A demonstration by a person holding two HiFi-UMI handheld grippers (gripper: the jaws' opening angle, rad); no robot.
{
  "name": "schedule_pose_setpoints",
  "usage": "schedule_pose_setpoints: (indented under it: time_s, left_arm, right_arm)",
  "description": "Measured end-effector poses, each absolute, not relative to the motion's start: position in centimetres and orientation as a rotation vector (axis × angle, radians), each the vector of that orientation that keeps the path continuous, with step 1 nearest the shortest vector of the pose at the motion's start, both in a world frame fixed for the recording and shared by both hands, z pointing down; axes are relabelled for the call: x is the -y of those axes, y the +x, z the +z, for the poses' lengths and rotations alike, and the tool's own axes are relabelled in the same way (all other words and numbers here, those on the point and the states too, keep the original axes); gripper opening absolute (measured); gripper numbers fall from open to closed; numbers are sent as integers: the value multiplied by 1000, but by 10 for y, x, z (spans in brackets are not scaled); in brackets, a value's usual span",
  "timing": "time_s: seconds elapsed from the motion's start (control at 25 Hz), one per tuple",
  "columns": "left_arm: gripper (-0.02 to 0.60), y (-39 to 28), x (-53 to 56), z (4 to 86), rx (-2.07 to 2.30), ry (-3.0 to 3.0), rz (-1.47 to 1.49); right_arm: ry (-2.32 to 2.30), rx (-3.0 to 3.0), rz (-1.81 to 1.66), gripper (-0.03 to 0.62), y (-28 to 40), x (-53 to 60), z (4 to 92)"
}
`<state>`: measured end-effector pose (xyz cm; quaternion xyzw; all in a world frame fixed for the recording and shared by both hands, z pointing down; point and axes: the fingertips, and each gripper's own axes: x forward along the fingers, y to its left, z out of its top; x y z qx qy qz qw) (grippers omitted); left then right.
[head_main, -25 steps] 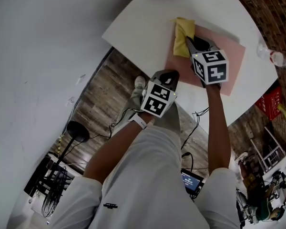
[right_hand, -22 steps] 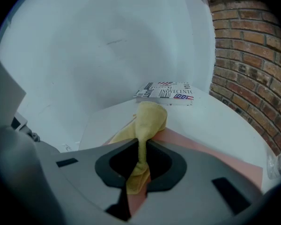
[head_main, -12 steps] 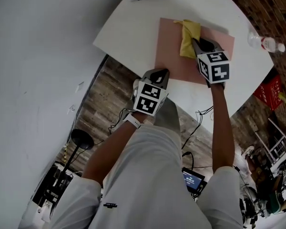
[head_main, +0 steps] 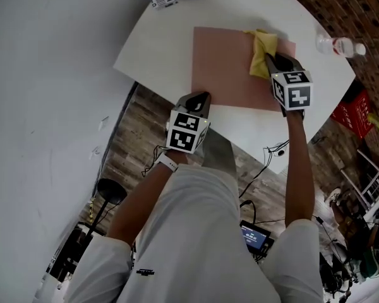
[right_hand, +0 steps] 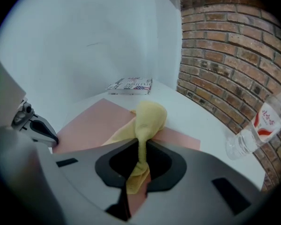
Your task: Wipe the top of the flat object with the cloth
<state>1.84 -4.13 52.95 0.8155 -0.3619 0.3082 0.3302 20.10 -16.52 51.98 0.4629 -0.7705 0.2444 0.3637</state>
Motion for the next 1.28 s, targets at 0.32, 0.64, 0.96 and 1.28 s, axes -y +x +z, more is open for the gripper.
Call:
schedule_pose_setpoints:
  time_s: [0.32, 0.64, 0.96, 1.28]
  left_arm:
    - [17, 17, 42, 530, 976, 2139, 848]
    - [17, 18, 41, 532, 1027, 2130, 883]
    - [17, 18, 43, 530, 1035, 2111, 926]
    - [17, 17, 43, 525, 1010, 2120, 990]
  right_arm:
    - [1244, 1929, 601, 49, 246, 163, 519]
    - [1310, 1878, 589, 49, 282, 156, 518]
    - [1413, 1770, 570, 49, 329, 130, 514]
    - [1558, 1761, 548, 49, 358, 72, 475]
